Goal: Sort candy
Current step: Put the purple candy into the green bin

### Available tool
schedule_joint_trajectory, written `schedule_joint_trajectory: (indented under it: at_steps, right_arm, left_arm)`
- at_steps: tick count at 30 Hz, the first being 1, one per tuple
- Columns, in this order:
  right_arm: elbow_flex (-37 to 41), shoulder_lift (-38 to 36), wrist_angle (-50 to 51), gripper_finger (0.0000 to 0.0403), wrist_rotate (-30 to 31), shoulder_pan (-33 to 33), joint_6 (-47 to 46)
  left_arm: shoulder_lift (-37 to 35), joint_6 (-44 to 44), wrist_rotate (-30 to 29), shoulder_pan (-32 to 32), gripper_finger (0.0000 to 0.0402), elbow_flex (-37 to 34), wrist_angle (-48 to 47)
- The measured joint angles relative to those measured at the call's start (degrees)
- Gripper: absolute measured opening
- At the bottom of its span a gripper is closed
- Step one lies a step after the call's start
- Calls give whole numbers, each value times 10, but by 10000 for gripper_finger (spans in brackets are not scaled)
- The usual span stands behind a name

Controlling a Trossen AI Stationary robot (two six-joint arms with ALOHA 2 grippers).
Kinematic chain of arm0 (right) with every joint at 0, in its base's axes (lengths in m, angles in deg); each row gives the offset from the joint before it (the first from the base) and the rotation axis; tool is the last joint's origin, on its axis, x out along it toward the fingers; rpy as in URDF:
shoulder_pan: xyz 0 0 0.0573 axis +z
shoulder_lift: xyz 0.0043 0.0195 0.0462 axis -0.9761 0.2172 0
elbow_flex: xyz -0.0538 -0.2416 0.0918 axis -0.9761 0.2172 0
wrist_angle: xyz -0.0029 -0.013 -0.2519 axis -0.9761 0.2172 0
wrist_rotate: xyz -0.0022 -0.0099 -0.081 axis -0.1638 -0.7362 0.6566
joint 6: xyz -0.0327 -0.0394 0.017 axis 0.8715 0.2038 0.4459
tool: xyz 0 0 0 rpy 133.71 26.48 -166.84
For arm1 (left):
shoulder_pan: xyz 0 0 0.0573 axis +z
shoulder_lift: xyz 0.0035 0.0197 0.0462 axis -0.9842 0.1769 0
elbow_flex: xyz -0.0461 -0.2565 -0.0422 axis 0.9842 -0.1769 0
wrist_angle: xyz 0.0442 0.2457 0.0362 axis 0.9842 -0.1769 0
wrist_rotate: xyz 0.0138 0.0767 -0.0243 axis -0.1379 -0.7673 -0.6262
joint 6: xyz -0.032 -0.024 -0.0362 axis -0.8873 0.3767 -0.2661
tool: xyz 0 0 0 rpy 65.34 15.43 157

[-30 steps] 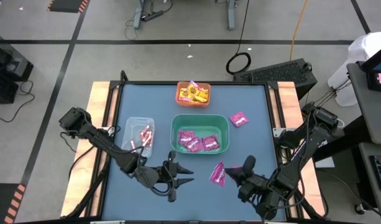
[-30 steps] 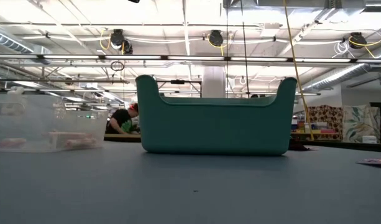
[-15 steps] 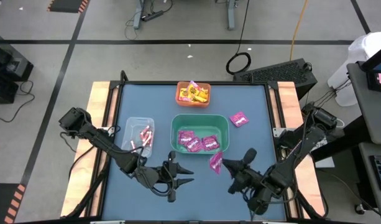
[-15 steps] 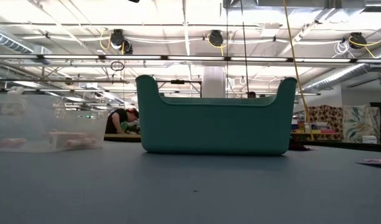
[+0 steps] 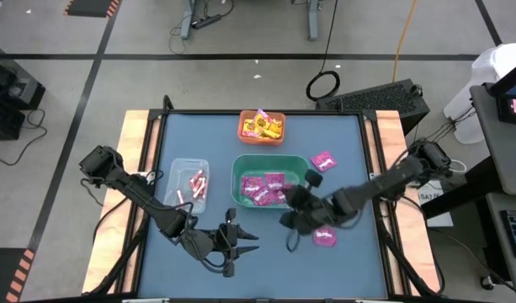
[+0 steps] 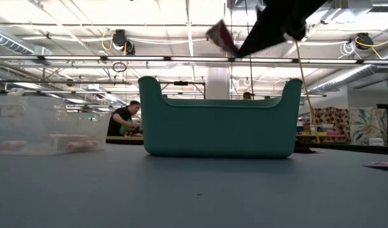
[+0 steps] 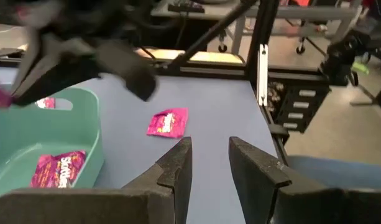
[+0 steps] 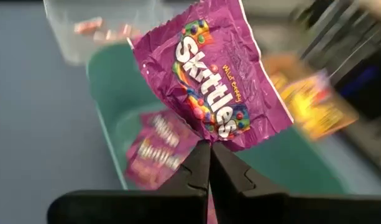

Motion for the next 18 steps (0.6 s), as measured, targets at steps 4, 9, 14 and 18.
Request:
schedule_joint_trajectory:
  at_steps: [4,9,14,18]
  right_arm:
    - [0,0,0,0,-91,-64,15]
    - [0,1,4,0,-154,-121,17]
    - [0,24,5,0,-172,-143,15]
    - [0,53,5,0,-176,-145,15]
  left_arm:
    - [0,0,0,-9,112,0,-12]
    - [0,0,0,-13,112,0,-14]
    - [0,0,0,-13,112,0,-14]
    - [0,-4,0,-13,112,0,-21]
